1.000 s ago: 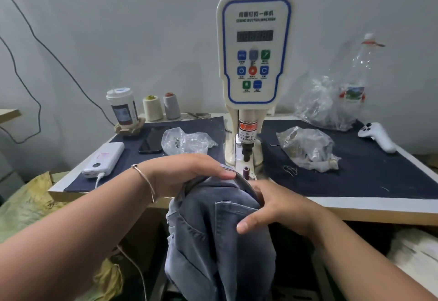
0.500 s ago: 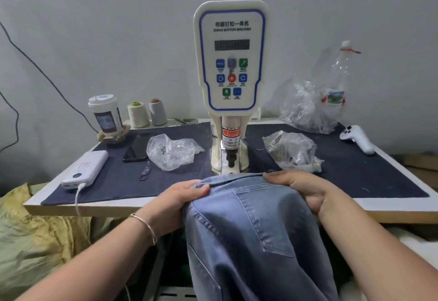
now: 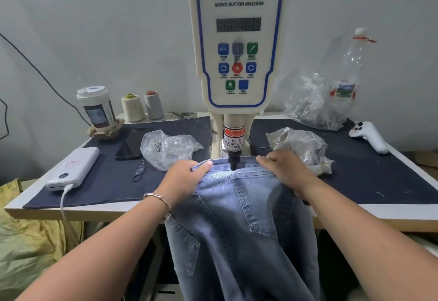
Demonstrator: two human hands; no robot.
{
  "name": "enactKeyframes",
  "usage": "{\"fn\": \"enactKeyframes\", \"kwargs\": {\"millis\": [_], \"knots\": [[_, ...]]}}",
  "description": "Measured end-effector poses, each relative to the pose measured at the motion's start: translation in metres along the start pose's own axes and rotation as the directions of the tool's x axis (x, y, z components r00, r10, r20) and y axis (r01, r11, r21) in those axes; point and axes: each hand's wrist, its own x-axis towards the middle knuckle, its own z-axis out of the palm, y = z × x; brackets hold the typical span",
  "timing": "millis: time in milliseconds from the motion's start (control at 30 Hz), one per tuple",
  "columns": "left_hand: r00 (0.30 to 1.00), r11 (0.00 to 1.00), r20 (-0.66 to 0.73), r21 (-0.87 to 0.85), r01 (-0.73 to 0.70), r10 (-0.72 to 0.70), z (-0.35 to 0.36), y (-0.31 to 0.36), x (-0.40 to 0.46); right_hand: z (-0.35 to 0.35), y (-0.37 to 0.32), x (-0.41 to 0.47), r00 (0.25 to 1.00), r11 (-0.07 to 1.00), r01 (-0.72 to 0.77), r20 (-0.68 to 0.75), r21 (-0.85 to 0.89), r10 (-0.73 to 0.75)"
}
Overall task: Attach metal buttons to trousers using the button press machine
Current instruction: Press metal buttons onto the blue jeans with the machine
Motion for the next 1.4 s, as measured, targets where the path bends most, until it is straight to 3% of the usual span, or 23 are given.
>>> {"fn": "enactKeyframes", "kwargs": {"millis": [133,333,500,633,933,1400], "knots": [[0.993,0.985,0.021,0.130,-0.115,0.113,0.006,-0.017,0.014,0.005,0.021,0.005,0.984,0.976,0.149,-0.071,-0.159,-0.162],[0.985,0.985,0.084,0.076,-0.158,0.151,0.013,-0.026,0.018,0.013,0.038,0.004,0.979,0.983,0.163,-0.114,-0.080,-0.172],[0.980,0.987,0.124,0.028,-0.160,0.155,0.015,-0.029,0.019,0.018,0.047,-0.003,0.959,0.983,0.171,-0.238,0.062,-0.152],[0.981,0.992,0.149,0.031,-0.126,0.120,0.015,-0.025,0.019,0.021,0.048,-0.003,0.940,0.984,0.175,-0.301,0.032,-0.157],[0.978,0.955,0.163,0.247,-0.165,0.127,0.015,-0.024,0.009,0.022,0.052,-0.004,0.932,0.981,0.195,-0.317,0.022,-0.178],[0.978,0.958,0.139,0.219,-0.185,0.157,0.013,-0.025,0.009,0.024,0.053,-0.004,0.924,0.972,0.234,-0.310,-0.010,-0.225]]}}
